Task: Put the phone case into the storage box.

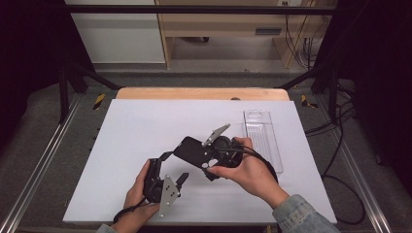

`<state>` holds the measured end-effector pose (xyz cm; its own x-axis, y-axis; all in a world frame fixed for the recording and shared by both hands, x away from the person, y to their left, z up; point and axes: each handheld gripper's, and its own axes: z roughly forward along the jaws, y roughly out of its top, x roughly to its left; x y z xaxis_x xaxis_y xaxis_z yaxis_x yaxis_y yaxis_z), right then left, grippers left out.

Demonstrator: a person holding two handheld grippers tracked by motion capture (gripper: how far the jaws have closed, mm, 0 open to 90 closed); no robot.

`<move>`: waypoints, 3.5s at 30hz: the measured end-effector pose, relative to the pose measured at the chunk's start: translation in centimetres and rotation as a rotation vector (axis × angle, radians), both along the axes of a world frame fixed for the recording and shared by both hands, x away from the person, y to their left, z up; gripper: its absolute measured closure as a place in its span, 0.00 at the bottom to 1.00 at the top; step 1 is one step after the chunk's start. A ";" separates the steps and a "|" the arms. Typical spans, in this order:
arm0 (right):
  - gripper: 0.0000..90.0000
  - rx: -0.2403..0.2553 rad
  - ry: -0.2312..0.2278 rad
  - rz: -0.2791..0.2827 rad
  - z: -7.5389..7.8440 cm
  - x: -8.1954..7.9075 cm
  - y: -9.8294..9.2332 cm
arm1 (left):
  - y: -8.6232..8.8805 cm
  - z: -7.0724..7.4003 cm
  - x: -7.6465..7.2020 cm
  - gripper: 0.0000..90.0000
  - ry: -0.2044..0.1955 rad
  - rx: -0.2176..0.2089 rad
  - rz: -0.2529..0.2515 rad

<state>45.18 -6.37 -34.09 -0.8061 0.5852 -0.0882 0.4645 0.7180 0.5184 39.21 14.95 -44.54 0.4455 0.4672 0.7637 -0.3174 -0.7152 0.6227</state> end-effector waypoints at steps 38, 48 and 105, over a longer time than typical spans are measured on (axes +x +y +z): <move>0.18 0.030 0.070 0.085 -0.7 -0.7 2.7 | -0.8 -0.8 -1.0 0.67 -0.099 0.186 -0.025; 0.17 0.060 0.099 0.087 -1.0 -0.6 3.0 | -0.5 -0.7 -1.0 0.85 -0.082 0.212 -0.023; 0.10 0.710 -0.339 -0.096 -4.5 -2.7 -0.4 | 5.6 1.4 2.0 0.89 0.464 -0.577 -0.052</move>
